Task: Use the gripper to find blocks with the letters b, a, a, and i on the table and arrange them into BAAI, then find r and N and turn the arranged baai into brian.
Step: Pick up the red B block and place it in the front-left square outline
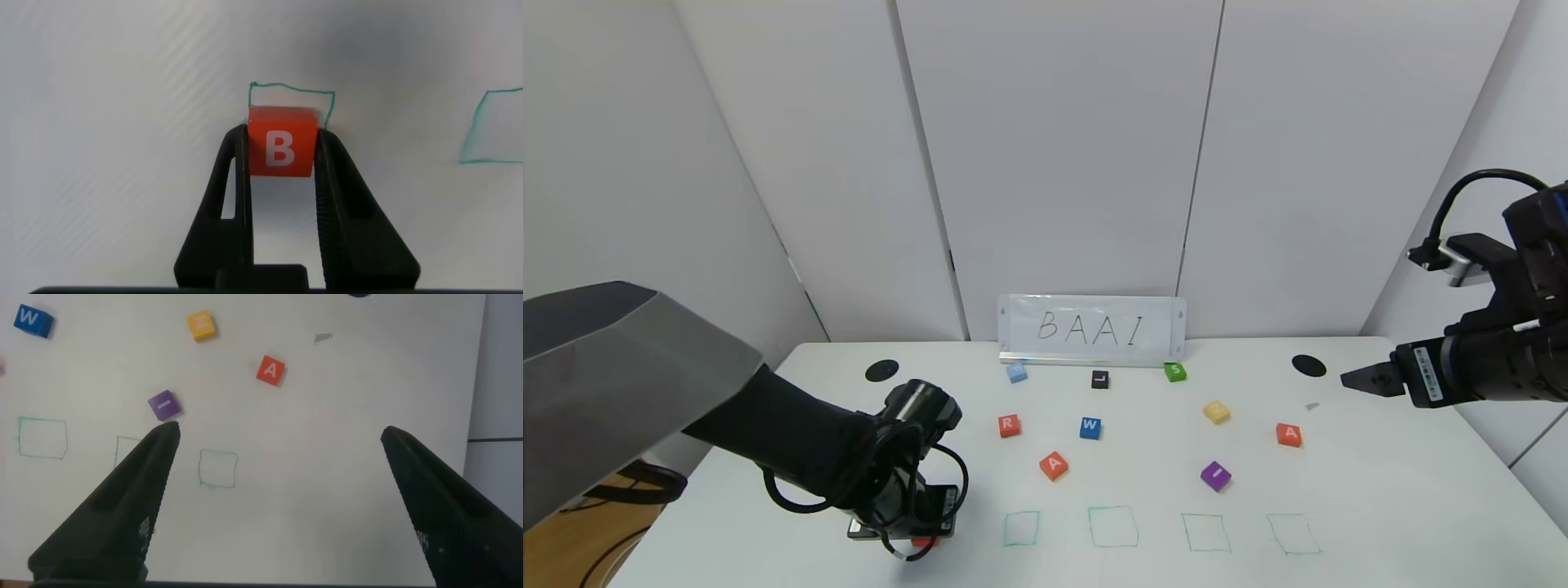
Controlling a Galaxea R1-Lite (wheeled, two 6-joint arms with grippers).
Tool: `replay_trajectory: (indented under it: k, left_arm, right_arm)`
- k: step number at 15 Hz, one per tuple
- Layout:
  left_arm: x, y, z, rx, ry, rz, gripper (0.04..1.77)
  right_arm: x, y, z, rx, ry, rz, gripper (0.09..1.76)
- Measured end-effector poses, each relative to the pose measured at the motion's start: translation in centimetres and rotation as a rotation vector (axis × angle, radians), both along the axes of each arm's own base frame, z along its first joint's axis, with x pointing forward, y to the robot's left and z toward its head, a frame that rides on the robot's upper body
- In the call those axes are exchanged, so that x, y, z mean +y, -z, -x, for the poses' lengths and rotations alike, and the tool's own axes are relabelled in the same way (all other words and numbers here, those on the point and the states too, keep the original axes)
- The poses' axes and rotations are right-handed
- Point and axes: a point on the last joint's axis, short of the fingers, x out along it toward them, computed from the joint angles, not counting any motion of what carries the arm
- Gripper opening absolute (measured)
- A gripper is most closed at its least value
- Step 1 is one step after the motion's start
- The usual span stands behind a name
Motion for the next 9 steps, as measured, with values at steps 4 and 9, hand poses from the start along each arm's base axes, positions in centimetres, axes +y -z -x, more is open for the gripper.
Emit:
replay_trajectory:
  k: [4, 9]
  left_arm:
    - [0.09, 0.1, -0.08, 0.005, -0.001, 0.002, 0.5]
    - [0.03, 0.01, -0.23, 0.0, -0.002, 0.006, 0.5]
  right_arm:
    - [0.05, 0.16, -0.04, 0.005, -0.001, 0.002, 1.77]
    - [0.07, 0.19, -0.06, 0.005, -0.001, 0.002, 1.77]
